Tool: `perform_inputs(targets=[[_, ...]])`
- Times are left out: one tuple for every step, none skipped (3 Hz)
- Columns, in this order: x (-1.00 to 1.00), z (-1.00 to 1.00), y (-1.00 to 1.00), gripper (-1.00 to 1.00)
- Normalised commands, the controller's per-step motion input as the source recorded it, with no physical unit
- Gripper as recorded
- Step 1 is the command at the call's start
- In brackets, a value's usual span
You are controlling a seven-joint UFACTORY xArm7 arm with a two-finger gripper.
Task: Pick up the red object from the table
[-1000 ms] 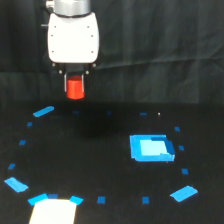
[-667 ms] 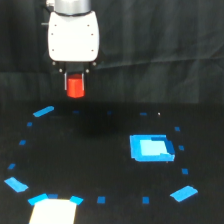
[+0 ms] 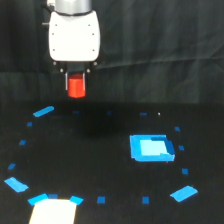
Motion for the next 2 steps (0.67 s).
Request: perform_inputs(targets=[[0.00, -0.12, -0.10, -1.00], [-0.09, 0.12, 0.25, -1.00]])
